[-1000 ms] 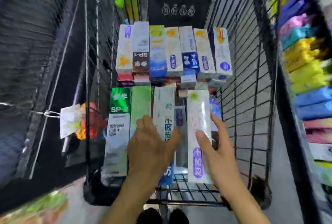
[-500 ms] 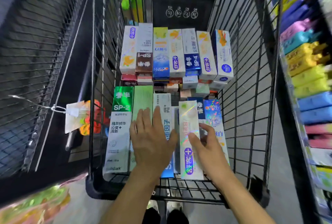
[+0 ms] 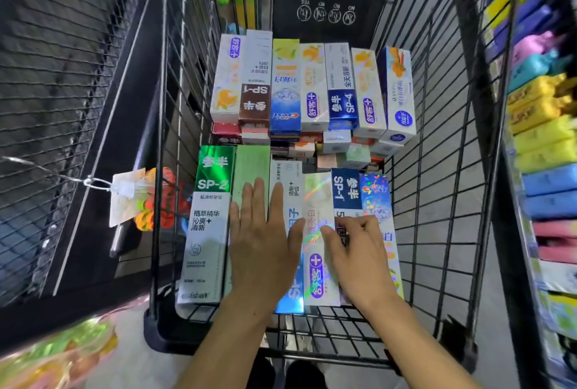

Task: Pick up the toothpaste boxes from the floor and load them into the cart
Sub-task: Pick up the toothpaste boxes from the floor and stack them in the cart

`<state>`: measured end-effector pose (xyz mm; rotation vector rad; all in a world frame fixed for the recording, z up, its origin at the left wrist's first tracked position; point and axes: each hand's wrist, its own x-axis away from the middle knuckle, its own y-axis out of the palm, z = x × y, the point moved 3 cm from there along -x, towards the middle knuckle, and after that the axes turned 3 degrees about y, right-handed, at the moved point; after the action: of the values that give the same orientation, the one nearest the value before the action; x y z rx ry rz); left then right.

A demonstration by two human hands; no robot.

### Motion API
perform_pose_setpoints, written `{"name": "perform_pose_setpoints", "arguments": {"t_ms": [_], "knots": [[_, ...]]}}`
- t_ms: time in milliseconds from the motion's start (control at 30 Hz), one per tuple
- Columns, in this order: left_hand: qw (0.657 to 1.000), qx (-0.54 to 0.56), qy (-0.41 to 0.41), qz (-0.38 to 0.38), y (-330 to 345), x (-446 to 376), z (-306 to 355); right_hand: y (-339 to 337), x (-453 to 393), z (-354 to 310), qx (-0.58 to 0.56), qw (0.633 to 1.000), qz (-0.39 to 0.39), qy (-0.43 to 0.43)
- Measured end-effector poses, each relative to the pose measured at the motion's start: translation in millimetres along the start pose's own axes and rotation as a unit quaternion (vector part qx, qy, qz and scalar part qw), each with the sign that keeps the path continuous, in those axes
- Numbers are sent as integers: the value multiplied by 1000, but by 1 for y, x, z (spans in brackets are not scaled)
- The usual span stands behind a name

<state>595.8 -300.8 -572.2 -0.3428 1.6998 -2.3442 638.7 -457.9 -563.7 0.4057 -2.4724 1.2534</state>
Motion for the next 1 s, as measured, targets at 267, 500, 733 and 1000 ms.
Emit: {"name": "perform_pose_setpoints", "arguments": {"t_ms": [267, 500, 733, 1000], "knots": [[999, -14, 7, 28, 3, -1, 4, 6, -4, 3, 20, 1000, 6, -4], [998, -45, 29, 45, 9, 1, 2, 6, 0, 0, 58, 996, 43, -43], [998, -5, 61, -10, -3, 16, 3, -29, 24, -12, 37, 998, -3, -50], [980, -11, 196, 22, -146, -6, 69, -164, 83, -64, 126, 977, 110, -130]]}}
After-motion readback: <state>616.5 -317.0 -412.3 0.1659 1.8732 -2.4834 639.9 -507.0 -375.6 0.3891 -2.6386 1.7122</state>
